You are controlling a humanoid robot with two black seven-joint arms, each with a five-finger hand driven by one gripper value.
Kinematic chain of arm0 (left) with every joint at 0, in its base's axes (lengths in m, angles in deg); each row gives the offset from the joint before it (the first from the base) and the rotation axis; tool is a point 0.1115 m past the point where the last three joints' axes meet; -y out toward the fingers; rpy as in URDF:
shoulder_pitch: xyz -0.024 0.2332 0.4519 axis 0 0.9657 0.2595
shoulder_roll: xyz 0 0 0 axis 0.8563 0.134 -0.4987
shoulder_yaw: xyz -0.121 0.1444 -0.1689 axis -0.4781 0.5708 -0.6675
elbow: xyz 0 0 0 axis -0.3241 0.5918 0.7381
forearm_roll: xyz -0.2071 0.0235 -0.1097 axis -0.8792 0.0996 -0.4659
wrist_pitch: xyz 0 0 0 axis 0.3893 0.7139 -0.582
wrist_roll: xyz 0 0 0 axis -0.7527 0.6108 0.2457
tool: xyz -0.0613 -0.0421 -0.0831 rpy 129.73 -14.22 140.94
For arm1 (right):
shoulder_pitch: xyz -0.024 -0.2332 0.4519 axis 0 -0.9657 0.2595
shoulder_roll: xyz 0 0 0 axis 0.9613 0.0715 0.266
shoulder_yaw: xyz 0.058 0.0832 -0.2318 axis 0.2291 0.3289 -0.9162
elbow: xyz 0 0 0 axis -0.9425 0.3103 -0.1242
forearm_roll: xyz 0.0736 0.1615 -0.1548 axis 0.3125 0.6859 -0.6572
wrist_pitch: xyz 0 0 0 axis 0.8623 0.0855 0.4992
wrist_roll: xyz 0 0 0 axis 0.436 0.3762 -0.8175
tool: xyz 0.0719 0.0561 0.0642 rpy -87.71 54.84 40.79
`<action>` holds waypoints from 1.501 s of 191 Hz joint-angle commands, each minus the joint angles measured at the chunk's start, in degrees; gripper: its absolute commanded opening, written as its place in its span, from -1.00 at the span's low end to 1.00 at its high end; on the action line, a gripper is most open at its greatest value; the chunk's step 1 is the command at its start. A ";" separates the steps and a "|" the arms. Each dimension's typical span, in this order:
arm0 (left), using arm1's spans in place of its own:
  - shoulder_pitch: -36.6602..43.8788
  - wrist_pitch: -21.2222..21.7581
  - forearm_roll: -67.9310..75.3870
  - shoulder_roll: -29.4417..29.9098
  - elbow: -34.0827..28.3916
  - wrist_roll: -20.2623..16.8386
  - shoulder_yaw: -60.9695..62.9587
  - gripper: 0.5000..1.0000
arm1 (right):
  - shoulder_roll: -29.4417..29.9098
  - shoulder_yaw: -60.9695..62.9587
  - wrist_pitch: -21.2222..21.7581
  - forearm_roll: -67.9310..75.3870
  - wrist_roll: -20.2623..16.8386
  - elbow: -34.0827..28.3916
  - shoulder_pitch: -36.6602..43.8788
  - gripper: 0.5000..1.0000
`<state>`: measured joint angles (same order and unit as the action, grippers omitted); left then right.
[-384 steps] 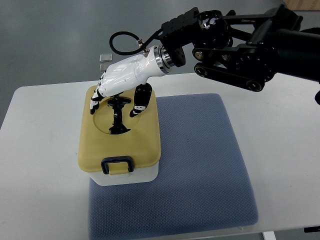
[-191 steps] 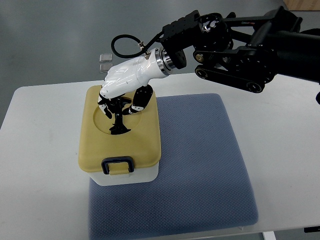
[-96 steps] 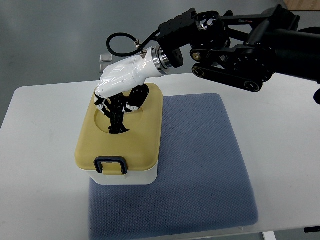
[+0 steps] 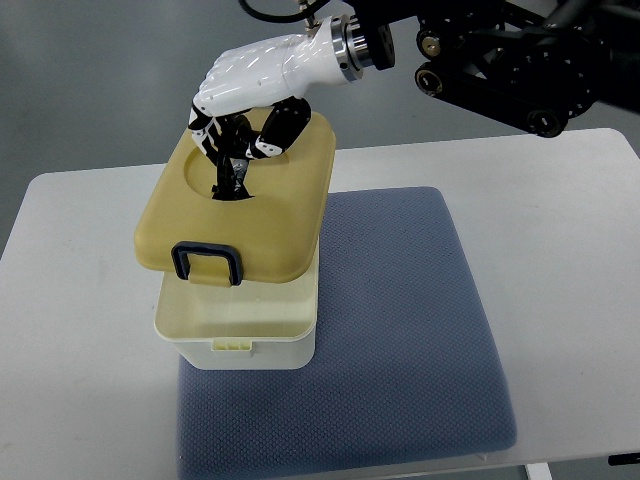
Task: Open white storage box with right hand
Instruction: 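Lift the yellow lid off the box and carry it sideways, then lower the yellow lid onto the mat beside the box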
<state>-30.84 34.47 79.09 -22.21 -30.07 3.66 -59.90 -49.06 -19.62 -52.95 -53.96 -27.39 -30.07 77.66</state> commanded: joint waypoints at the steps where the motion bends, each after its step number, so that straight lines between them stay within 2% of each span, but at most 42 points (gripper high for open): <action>1: 0.01 0.00 0.00 0.00 0.00 0.01 0.00 1.00 | -4.10 1.02 -0.43 0.87 0.00 0.20 -0.48 -1.00; 45: 0.01 0.00 0.00 0.00 0.00 0.01 0.00 1.00 | -13.32 5.59 -1.40 3.51 0.00 0.82 -7.16 -1.00; 77: 0.01 0.00 0.00 0.00 0.00 0.01 0.00 1.00 | -16.49 7.44 -3.42 3.51 0.00 1.17 -12.00 -1.00; 108: 0.01 0.00 0.00 0.00 0.00 0.01 0.00 1.00 | -19.30 7.52 -7.46 3.51 0.00 1.26 -17.62 -1.00; 201: 0.01 0.00 0.00 0.00 0.00 0.01 0.00 1.00 | -20.97 7.44 -15.02 3.42 0.00 1.96 -29.40 -1.00; 287: 0.01 0.00 0.00 0.00 0.00 0.01 0.00 1.00 | -19.66 6.56 -18.80 3.25 0.00 2.75 -35.73 -1.00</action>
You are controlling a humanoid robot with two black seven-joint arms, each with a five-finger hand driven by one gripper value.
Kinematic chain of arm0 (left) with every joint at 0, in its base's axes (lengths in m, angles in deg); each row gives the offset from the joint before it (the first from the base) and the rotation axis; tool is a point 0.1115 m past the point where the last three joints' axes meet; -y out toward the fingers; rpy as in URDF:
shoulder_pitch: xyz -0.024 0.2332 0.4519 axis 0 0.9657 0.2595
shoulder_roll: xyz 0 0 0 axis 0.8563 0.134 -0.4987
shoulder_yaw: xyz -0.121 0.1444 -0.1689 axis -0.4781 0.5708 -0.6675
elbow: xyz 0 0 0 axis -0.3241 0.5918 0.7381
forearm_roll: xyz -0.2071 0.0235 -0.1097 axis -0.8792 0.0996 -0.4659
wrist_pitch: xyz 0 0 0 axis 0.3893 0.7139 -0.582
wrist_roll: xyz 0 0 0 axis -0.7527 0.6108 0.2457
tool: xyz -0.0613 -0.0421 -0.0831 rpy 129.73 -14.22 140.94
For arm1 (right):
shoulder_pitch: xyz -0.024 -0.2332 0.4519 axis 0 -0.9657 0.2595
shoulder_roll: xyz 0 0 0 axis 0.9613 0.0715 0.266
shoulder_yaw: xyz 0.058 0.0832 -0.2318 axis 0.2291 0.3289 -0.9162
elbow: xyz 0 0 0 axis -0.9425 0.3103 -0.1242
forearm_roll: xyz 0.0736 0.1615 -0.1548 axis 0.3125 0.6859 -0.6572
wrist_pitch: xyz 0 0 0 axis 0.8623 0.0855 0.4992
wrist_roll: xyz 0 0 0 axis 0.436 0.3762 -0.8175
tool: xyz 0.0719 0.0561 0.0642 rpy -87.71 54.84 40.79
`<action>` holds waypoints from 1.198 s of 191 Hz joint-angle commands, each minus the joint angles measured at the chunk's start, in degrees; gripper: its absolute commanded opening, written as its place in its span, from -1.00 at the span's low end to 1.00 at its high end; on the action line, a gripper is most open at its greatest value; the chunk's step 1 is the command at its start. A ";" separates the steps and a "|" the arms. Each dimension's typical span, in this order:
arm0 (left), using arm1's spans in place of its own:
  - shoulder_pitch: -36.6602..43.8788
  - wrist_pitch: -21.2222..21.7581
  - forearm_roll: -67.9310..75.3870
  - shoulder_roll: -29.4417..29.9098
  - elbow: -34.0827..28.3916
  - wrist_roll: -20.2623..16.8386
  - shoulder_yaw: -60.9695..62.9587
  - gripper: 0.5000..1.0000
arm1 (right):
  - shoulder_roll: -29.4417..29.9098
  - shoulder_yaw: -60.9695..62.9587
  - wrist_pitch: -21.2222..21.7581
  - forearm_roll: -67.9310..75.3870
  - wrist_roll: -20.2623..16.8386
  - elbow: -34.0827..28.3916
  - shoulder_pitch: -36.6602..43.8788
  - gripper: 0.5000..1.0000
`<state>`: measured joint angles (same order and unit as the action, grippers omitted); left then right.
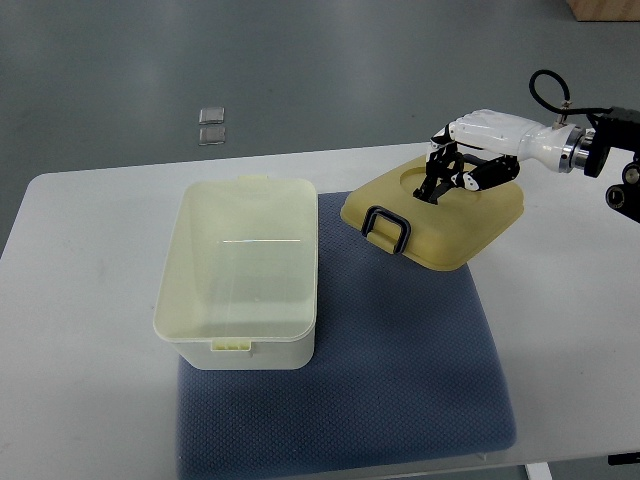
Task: Open white storage box with right hand
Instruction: 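Lower the yellow lid onto the mat beside the box, then open the right hand and release the lid handle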
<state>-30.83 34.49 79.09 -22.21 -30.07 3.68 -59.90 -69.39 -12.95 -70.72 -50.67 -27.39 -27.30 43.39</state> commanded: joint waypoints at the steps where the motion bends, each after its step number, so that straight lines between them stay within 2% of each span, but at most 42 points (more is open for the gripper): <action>1: 0.00 -0.02 0.00 0.00 0.00 -0.01 0.00 1.00 | 0.67 -0.12 -1.03 -0.05 0.00 -0.02 -1.46 -1.00; 37: 0.00 -0.02 0.00 0.00 0.00 -0.01 0.00 1.00 | 3.22 -0.20 -2.70 -0.66 0.00 -0.02 -3.83 -1.00; 82: 0.00 -0.02 0.00 0.00 0.00 -0.01 0.00 1.00 | 3.48 -0.20 -4.11 -0.66 0.00 -0.02 -5.23 -1.00; 100: 0.00 -0.02 0.00 0.00 0.00 -0.01 0.00 1.00 | 4.18 -0.12 -4.11 -0.66 0.00 -0.02 -5.32 -0.75; 110: 0.00 -0.02 0.00 0.00 0.00 -0.01 0.00 1.00 | 4.27 -0.12 -4.11 -0.57 0.00 -0.02 -5.41 -0.51; 115: 0.00 -0.01 0.00 0.00 0.00 -0.01 0.00 1.00 | 4.36 -0.12 -4.11 -0.48 0.00 -0.02 -5.50 -0.29; 133: 0.00 -0.02 0.00 0.00 0.00 -0.01 0.00 1.00 | 4.45 -0.12 -4.11 -0.22 0.00 -0.02 -6.03 0.01; 194: 0.00 -0.02 0.00 0.00 0.00 -0.01 0.00 1.00 | 4.36 0.15 -4.02 0.22 0.00 -0.10 -6.38 0.39; 229: 0.00 -0.02 0.00 0.00 0.00 -0.01 0.00 1.00 | 4.27 0.59 -3.84 0.57 0.00 -0.28 -6.38 0.42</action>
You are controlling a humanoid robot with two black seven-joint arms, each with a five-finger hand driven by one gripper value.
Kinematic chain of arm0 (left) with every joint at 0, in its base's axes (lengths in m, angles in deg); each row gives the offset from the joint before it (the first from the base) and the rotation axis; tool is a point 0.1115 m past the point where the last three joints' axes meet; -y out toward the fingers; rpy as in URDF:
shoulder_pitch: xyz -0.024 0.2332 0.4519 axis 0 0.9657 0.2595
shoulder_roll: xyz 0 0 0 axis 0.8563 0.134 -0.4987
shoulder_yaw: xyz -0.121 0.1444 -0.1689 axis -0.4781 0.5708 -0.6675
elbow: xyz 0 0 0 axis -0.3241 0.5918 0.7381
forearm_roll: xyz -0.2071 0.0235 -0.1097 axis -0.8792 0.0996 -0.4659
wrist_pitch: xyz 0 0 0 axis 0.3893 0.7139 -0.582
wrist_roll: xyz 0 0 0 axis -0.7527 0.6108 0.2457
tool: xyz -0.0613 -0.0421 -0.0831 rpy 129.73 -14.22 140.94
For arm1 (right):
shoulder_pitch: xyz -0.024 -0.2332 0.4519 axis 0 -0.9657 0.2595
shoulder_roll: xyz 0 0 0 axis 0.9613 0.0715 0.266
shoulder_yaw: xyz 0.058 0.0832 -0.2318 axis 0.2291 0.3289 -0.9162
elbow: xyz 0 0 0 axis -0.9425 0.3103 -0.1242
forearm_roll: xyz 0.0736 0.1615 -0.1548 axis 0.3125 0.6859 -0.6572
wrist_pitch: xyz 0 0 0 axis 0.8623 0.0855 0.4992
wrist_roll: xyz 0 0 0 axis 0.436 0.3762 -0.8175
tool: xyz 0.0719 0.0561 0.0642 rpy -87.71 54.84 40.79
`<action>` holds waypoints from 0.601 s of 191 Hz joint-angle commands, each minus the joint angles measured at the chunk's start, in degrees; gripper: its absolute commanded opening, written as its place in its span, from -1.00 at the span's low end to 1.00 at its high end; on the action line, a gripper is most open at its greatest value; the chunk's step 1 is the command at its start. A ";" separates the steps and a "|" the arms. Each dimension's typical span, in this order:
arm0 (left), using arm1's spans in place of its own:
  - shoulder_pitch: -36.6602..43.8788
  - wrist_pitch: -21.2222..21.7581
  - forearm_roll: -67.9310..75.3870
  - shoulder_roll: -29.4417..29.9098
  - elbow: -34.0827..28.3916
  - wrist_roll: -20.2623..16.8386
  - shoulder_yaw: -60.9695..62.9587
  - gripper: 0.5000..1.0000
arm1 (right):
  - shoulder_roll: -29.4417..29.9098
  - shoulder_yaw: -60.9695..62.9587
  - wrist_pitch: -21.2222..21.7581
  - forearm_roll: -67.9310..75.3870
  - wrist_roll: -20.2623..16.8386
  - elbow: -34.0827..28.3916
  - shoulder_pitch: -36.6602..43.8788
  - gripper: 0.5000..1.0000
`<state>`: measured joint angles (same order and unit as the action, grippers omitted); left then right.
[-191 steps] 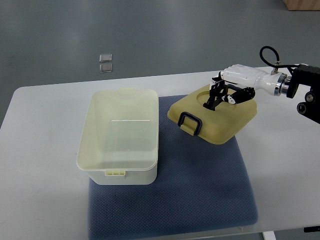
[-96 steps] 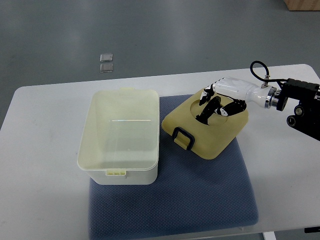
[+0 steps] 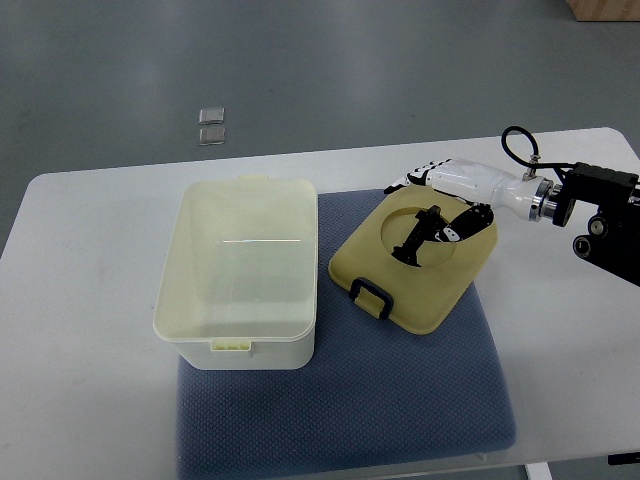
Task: Open white storage box with right hand
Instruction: 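Open the right hand and release the lid handle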
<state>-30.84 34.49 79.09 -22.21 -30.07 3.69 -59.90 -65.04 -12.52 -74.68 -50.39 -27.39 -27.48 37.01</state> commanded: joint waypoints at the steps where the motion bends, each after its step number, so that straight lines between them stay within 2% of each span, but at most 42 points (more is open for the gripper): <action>1: 0.01 -0.01 0.00 0.00 0.00 -0.01 0.00 1.00 | -0.07 0.16 0.11 0.47 0.00 -0.11 0.00 0.42; 51: 0.01 -0.01 0.00 0.00 0.00 -0.01 0.00 1.00 | 0.55 0.42 0.55 15.67 0.00 -0.02 0.09 0.43; 84: 0.01 -0.01 0.00 0.00 0.00 -0.01 0.00 1.00 | 3.10 0.60 0.64 27.89 0.00 0.33 -0.09 0.43; 115: 0.01 -0.01 0.00 0.00 0.00 -0.01 0.00 1.00 | 5.56 0.60 0.82 44.66 0.00 3.32 -0.18 0.43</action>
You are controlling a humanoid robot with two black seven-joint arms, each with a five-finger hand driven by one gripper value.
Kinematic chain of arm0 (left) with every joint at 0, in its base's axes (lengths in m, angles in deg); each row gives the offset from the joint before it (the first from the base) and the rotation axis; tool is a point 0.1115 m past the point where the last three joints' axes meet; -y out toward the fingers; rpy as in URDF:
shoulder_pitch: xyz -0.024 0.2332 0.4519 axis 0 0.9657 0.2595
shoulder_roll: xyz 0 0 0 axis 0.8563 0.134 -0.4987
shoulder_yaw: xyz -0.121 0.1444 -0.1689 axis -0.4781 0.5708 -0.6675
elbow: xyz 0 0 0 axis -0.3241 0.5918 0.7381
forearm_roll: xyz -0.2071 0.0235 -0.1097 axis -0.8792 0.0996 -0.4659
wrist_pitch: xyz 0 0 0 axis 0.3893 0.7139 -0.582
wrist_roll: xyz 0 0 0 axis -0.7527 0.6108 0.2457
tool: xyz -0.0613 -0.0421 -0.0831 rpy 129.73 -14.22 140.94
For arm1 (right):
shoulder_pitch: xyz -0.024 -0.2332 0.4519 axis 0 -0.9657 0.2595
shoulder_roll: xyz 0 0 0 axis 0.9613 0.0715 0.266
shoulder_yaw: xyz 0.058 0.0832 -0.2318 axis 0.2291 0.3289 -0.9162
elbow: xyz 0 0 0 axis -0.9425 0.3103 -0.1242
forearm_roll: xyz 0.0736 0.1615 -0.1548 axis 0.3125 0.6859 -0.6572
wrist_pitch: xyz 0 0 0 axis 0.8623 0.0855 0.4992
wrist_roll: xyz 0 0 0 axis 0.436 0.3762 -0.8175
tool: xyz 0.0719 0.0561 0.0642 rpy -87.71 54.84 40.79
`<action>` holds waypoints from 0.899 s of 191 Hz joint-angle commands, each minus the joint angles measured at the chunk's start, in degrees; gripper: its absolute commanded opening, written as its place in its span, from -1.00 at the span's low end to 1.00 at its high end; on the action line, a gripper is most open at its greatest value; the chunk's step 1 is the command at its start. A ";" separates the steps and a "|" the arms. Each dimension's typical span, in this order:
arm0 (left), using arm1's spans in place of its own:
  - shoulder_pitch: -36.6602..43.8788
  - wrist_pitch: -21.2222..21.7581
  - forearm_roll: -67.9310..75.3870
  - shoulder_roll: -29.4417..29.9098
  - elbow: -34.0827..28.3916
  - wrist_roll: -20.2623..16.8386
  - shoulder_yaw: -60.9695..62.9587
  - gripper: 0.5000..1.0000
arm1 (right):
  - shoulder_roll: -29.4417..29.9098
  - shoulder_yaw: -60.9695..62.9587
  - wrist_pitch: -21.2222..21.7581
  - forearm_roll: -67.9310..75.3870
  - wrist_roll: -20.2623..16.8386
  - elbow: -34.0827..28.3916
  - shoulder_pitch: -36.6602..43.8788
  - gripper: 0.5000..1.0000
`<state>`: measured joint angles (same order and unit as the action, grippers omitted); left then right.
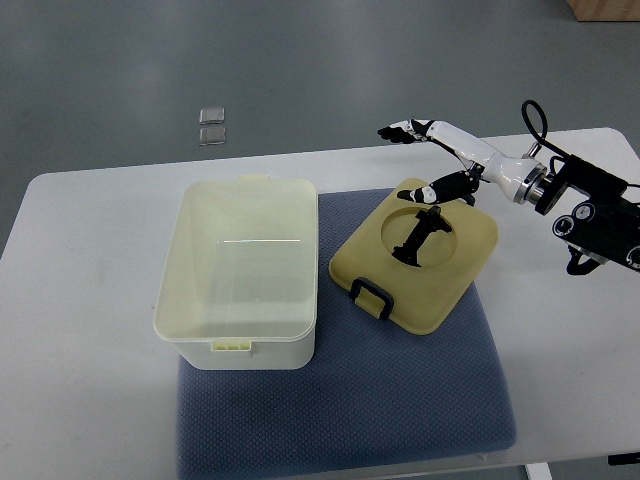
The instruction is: Open white storage box with right hand
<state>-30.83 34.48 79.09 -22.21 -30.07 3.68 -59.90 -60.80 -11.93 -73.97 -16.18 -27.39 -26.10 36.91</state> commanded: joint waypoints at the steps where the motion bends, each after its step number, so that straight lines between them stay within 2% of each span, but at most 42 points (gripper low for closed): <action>1: 0.00 -0.01 0.00 0.00 0.00 -0.01 0.00 1.00 | 1.31 0.01 0.11 10.46 0.00 1.94 -0.08 0.43; 59: 0.00 -0.01 0.00 0.00 0.00 -0.01 0.00 1.00 | 2.01 -0.08 0.29 38.94 0.00 3.17 -0.34 0.43; 87: 0.00 -0.01 0.00 0.00 0.00 -0.01 0.00 1.00 | 2.19 0.45 3.80 48.35 0.00 4.58 -1.31 0.44; 93: 0.00 -0.01 0.00 0.00 0.00 -0.01 0.00 1.00 | 2.63 1.15 4.51 50.28 0.00 5.01 -1.40 0.49; 96: 0.00 -0.01 0.00 0.00 0.00 -0.01 0.00 1.00 | 3.06 1.67 5.03 51.42 0.00 5.19 -1.40 0.58; 105: 0.00 -0.01 0.00 0.00 0.00 -0.01 0.00 1.00 | 3.94 2.90 5.65 53.18 -0.72 5.63 -1.57 0.64; 129: 0.00 -0.01 0.00 0.00 0.00 -0.01 0.00 1.00 | 5.17 6.51 6.00 55.20 -4.15 5.89 -3.15 0.64; 172: 0.00 -0.01 0.00 0.00 0.00 -0.01 0.00 1.00 | 7.81 11.78 6.26 55.55 -5.64 5.98 -5.26 0.70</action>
<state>-30.82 34.47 79.09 -22.21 -30.07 3.66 -59.90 -54.79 -2.02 -67.74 39.14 -32.73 -20.16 32.34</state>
